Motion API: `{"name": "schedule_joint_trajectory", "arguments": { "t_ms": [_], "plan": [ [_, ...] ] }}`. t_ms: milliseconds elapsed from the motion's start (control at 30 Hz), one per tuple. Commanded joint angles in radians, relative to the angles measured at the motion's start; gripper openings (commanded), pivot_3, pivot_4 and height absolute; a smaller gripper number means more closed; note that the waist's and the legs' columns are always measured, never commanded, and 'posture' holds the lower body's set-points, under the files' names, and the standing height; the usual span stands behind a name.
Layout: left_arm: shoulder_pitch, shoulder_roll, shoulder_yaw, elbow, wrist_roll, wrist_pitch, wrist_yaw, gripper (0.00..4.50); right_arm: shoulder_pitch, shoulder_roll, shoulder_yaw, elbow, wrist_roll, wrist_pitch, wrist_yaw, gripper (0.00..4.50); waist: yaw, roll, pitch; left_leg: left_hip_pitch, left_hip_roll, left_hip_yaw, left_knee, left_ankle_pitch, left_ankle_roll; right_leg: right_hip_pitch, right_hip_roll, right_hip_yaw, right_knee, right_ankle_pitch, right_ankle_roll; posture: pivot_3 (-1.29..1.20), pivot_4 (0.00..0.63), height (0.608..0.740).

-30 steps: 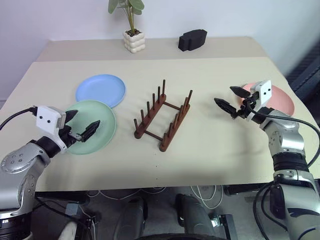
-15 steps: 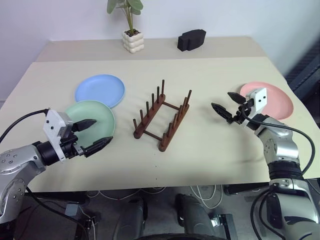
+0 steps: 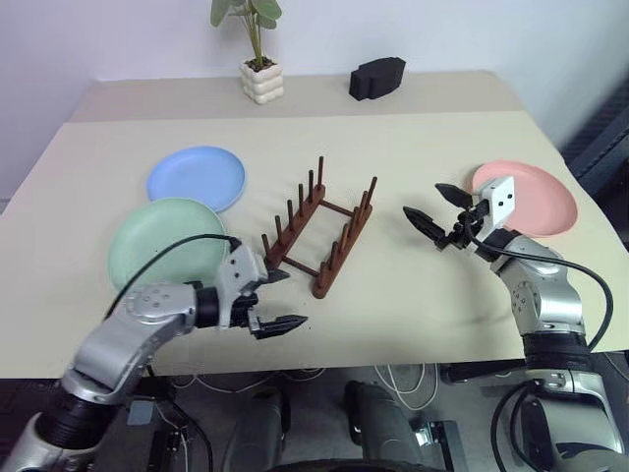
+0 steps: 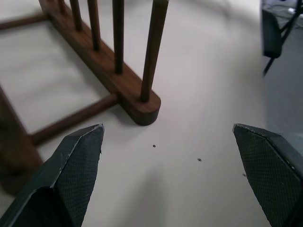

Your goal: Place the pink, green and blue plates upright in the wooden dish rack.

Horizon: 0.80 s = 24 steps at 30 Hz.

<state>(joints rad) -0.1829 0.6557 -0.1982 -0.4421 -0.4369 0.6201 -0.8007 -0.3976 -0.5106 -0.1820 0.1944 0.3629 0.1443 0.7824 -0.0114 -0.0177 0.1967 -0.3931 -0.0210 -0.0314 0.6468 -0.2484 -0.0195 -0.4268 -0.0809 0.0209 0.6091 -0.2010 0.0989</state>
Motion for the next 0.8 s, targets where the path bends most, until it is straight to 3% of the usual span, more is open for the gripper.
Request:
{"name": "schedule_joint_trajectory", "arguments": {
  "t_ms": [33, 633, 800],
  "plan": [
    [-0.034, -0.052, -0.037, 0.008, 0.049, 0.023, 0.072, 4.50, 0.026, -0.014, -0.030, -0.083, 0.023, 0.018, -0.018, 4.46, 0.000, 0.000, 0.000, 0.000, 0.000, 0.000, 0.000, 0.000, 0.000, 0.000, 0.000, 0.000, 0.000, 0.000, 0.000, 0.00, 0.150, 0.735],
    [-0.136, -0.285, -0.106, 0.142, 0.149, 0.178, 0.276, 4.50, 0.055, -0.033, -0.054, -0.153, 0.030, 0.057, -0.061, 4.46, 0.000, 0.000, 0.000, 0.000, -0.002, 0.000, 0.001, 0.000, 0.000, 0.001, 0.000, 0.000, 0.000, 0.000, 0.001, 0.00, 0.150, 0.735],
    [-0.131, -0.298, -0.094, 0.140, 0.156, 0.178, 0.291, 2.15, 0.059, -0.031, -0.052, -0.152, 0.029, 0.053, -0.062, 4.50, -0.001, 0.000, 0.000, 0.000, -0.002, 0.000, 0.001, 0.000, 0.000, 0.001, 0.000, 0.000, 0.000, 0.000, 0.001, 0.00, 0.150, 0.735]
  ]
}}
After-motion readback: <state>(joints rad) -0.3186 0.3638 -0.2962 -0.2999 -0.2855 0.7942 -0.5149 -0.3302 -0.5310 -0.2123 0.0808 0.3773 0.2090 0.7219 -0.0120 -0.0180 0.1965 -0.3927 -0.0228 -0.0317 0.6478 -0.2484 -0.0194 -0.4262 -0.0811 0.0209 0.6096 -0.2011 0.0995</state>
